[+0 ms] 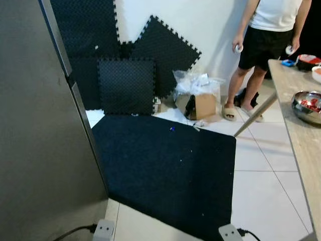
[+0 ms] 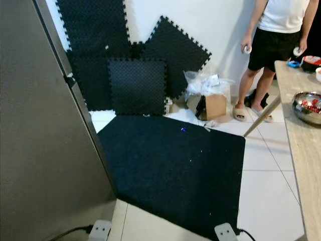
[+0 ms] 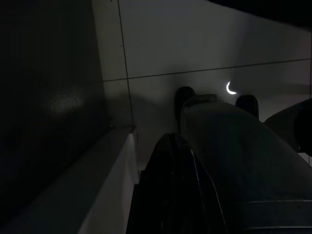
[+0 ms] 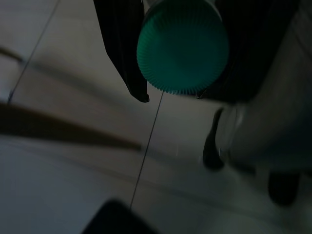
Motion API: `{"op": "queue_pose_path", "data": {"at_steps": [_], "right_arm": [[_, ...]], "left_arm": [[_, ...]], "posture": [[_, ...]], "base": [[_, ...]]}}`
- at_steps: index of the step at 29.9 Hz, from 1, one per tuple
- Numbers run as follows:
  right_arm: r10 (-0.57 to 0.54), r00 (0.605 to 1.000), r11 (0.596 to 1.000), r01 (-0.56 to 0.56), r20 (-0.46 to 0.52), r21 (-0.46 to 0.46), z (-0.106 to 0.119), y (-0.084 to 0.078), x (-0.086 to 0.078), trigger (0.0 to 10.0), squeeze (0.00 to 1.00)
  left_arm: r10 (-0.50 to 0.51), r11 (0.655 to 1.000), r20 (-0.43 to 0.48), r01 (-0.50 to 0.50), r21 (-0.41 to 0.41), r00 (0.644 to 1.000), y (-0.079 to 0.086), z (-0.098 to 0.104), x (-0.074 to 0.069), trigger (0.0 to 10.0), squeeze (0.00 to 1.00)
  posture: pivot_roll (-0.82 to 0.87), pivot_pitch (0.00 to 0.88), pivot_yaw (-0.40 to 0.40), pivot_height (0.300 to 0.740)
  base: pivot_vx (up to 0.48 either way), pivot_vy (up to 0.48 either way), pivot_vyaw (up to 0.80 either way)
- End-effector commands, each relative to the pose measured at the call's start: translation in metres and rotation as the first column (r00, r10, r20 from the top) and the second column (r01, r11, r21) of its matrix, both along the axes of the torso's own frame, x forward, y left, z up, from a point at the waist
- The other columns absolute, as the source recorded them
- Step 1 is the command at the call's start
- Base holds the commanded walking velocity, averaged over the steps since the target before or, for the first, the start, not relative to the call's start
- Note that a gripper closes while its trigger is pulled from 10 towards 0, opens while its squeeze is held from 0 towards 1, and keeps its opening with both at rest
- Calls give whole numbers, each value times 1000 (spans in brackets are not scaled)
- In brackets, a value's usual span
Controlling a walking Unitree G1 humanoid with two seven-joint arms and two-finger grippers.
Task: Restocking fridge
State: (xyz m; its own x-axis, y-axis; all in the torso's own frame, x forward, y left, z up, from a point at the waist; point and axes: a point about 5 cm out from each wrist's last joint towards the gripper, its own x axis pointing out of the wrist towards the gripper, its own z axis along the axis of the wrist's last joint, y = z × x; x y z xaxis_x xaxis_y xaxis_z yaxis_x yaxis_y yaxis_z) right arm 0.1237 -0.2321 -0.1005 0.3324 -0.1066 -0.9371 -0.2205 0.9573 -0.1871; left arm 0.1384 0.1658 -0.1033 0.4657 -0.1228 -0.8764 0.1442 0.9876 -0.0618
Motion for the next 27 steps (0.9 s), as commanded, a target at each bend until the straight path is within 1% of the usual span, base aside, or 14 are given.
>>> {"op": "queue_pose_path", "data": {"at_steps": [1,6,8,10,17,21,27], "right_arm": [[-15,1000,1000,15,-5,-6,-1,1,-2,10000,0],[-35,999,999,35,-4,-1,-1,3,-2,10000,0],[-35,999,999,35,-5,0,-2,4,-2,10000,0],[-45,999,999,45,-8,3,-3,7,-4,10000,0],[-53,999,999,53,-9,5,-5,12,-7,10000,0],[-52,999,999,52,-9,1,-5,12,-7,10000,0],[-25,1000,1000,25,-2,-6,-5,13,-6,10000,0]], "left_arm": [[-11,1000,-33,12,10,999,3,-3,-7,10000,0],[-31,999,-36,32,14,999,5,-2,-7,10000,0],[-38,999,-37,39,16,999,5,-2,-7,10000,0],[-65,997,-37,66,27,997,7,-2,-6,10000,0],[-118,992,-25,119,52,993,13,1,2,10000,0],[-128,990,-21,129,58,992,14,2,4,10000,0],[-180,980,-8,180,79,984,16,6,12,10000,0]], "posture": [[-50,0,9,740],[-52,0,24,740],[-52,0,24,740],[-58,0,46,740],[-57,0,61,740],[-59,0,66,740],[-56,0,65,740]], "base": [[0,0,0],[0,0,0],[0,0,-406],[0,0,-800],[0,0,-747],[0,0,0],[0,0,0]]}}
